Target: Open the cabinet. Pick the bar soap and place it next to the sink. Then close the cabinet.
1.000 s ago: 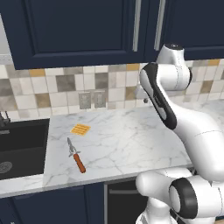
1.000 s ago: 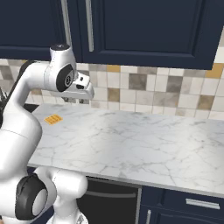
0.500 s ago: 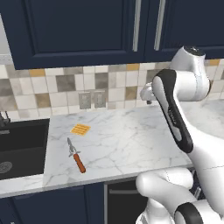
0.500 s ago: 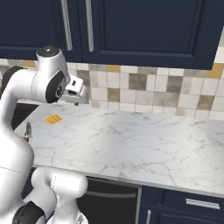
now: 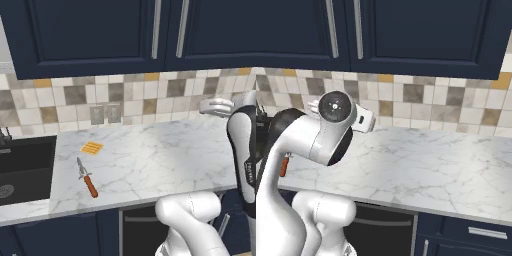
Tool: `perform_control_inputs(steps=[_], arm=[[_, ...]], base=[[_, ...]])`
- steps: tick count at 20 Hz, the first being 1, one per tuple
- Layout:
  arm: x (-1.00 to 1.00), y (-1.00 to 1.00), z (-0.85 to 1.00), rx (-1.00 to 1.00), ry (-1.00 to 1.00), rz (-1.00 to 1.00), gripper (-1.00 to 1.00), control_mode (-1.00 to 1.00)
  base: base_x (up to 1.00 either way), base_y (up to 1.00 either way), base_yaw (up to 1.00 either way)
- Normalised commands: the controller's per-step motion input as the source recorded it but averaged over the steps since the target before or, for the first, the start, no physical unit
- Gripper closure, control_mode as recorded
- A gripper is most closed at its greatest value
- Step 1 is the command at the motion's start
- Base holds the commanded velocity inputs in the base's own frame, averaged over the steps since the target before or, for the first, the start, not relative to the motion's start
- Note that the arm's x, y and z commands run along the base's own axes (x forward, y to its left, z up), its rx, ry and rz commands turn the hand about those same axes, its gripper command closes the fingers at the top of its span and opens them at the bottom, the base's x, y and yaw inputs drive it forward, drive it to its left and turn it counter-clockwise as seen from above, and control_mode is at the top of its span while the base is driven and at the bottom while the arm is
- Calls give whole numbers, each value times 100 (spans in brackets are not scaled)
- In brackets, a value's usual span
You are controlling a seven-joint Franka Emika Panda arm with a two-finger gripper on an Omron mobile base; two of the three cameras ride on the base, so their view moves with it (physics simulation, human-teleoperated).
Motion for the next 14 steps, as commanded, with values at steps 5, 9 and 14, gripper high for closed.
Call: perform_control_inputs(steps=[5, 9, 14], arm=[[-56, -30, 53, 6, -7, -7, -100, -100], [-11, 7, 50, -7, 0, -8, -100, -100], [0, 26, 47, -22, 11, -13, -100, -100]], base=[[0, 0, 0], [0, 0, 0], [0, 0, 0]])
